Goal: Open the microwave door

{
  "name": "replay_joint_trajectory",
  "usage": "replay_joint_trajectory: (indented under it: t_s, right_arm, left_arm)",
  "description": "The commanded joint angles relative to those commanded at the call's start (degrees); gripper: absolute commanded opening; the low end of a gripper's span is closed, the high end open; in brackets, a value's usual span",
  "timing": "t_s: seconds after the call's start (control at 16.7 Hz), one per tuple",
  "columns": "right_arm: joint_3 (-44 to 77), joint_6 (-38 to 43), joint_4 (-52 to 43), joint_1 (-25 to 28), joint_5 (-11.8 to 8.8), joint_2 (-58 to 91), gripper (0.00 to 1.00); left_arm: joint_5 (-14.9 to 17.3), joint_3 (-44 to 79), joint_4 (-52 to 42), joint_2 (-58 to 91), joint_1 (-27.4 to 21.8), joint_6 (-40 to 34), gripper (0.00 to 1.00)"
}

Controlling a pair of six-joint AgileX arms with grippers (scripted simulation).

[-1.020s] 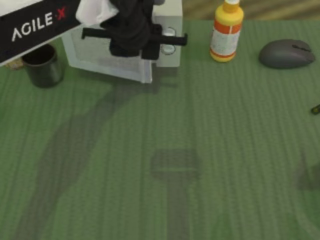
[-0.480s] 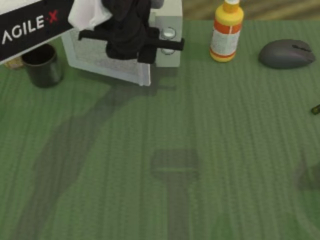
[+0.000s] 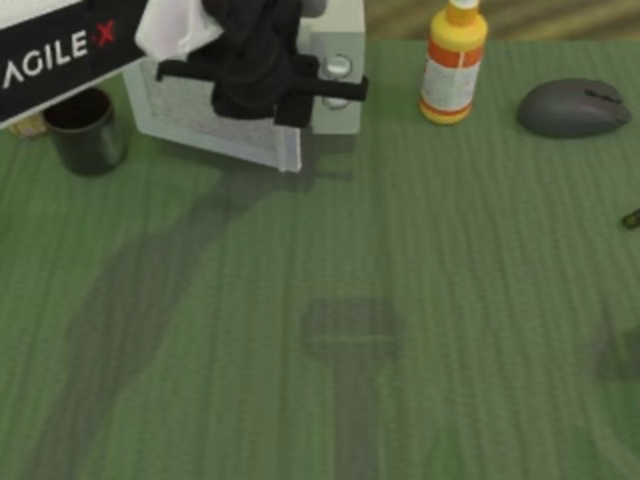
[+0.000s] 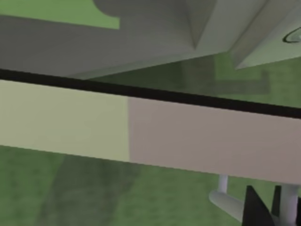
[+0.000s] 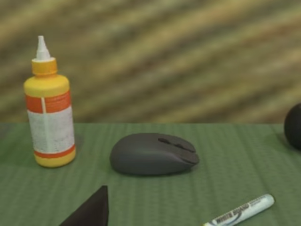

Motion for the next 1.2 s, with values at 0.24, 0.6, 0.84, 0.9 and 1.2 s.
replay_joint_trajectory:
  t_s: [0.24,0.6,0.84,0.9,1.2]
  right_arm:
    - [0.0,0.0,0.0,0.0,0.0,0.0,1.0]
    - [0.0,0.0,0.0,0.0,0.0,0.0,1.0]
    - [0.0,0.0,0.0,0.0,0.0,0.0,1.0]
    - [0.0,0.0,0.0,0.0,0.0,0.0,1.0]
    - [0.0,0.0,0.0,0.0,0.0,0.0,1.0]
  left_arm:
    - [0.0,0.0,0.0,0.0,0.0,0.0,0.0]
    - [0.0,0.0,0.0,0.0,0.0,0.0,0.0]
    - [0.8,-0.8,0.4,-0.7,-0.2,0.6,0.0]
    - [1.2,-1.9,0.8,-1.4,0.1,1.6,0.0]
    - [3.2,-6.2,2.6,-4.3,1.2,5.8,0.0]
